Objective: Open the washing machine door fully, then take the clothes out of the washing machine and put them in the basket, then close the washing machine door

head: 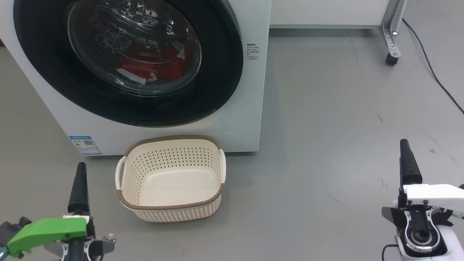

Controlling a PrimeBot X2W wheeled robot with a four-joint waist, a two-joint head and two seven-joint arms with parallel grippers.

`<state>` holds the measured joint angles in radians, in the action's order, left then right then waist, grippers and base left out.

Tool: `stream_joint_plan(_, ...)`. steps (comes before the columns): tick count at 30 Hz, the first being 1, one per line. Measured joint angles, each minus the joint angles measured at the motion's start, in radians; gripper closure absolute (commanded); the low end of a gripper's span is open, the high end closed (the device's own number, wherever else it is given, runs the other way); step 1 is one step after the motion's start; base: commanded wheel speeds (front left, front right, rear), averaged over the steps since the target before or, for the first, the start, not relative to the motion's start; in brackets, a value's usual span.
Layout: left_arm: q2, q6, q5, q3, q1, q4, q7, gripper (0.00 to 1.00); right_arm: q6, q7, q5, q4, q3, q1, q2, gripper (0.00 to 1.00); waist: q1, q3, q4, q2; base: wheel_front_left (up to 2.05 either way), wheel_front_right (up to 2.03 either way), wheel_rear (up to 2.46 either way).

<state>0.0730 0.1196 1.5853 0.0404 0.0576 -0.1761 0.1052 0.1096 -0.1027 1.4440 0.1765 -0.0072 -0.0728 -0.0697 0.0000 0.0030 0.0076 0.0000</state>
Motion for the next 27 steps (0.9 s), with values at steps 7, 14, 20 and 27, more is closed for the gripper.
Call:
stream_joint_plan(7,0.008,0.0,-0.077,0.0,0.016,0.045,0.02,0.0,-0.016,-0.018,-0.091,-0.051,0.012,-0.028,-0.004,0.0,0.0,-0.001,0.002,0.0,0.0,0.0,0.0)
stream_joint_plan(14,0.021,-0.01,-0.173,0.012,0.031,0.091,0.039,0.0,-0.032,-0.04,-0.178,-0.09,0.027,-0.044,-0.012,0.0,0.0,0.003,0.005,0.0,0.0,0.0,0.0)
stream_joint_plan(20,0.035,-0.022,-0.26,0.027,0.035,0.123,0.055,0.0,-0.043,-0.053,-0.263,-0.116,0.041,-0.049,-0.015,0.0,0.0,0.006,0.008,0.0,0.0,0.0,0.0)
stream_joint_plan(27,0.065,-0.038,-0.398,0.064,0.035,0.142,0.074,0.0,-0.073,-0.072,-0.379,-0.131,0.057,-0.062,-0.034,0.0,0.0,0.01,0.008,0.0,0.0,0.0,0.0)
